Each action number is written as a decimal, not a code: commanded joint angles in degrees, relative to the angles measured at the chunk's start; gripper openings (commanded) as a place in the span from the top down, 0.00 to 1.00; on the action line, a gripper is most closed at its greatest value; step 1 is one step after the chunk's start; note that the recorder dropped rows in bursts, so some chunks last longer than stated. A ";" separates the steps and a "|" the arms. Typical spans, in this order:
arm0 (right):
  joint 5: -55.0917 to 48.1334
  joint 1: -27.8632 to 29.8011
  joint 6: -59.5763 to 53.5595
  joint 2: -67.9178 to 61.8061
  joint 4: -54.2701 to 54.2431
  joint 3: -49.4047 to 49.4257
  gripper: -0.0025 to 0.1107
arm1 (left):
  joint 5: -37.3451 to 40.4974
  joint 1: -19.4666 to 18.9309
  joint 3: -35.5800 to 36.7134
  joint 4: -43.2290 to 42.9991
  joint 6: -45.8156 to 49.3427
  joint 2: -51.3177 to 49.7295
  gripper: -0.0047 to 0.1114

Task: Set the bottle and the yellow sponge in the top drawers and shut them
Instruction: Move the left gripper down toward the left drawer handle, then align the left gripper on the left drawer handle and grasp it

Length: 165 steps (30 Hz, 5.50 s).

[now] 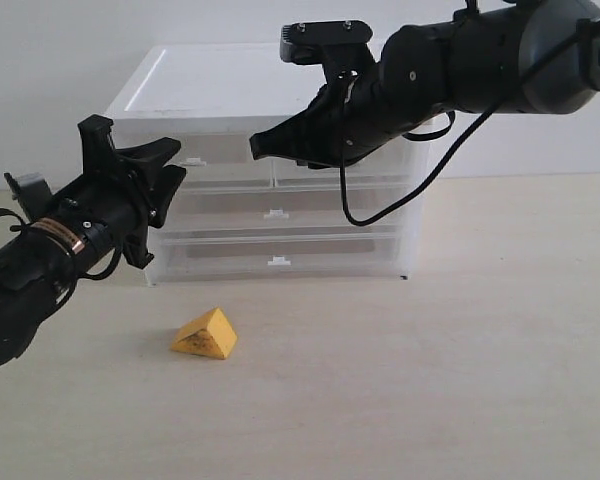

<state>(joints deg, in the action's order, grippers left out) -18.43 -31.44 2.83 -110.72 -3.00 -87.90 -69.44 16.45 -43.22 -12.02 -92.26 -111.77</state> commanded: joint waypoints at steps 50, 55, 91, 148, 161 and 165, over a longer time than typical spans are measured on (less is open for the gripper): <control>1.48 0.89 -0.87 0.88 0.64 -0.22 0.98 | 0.71 0.25 -1.47 0.78 3.20 -0.02 0.67; 1.59 0.89 -0.85 0.88 0.64 -0.22 0.98 | 0.93 0.25 0.34 1.84 3.56 -0.02 0.67; 1.60 0.89 -0.89 0.88 0.41 -0.22 0.98 | 3.56 2.46 -3.90 5.99 5.18 -4.07 0.67; 0.92 0.89 -2.10 0.88 0.41 -0.22 0.98 | -0.52 4.24 -7.32 14.37 7.06 -6.33 0.93; 1.00 0.89 -2.26 0.88 0.41 -0.22 0.98 | -0.52 9.16 -4.81 22.09 9.55 -6.33 0.93; 0.83 0.89 -2.28 0.88 0.41 -0.22 0.98 | -0.52 10.31 -4.81 23.66 9.55 -6.23 0.93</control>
<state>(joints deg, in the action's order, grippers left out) -18.87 -31.41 0.87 -110.72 -3.22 -87.90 -69.35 25.86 -48.52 8.61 -83.68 -118.18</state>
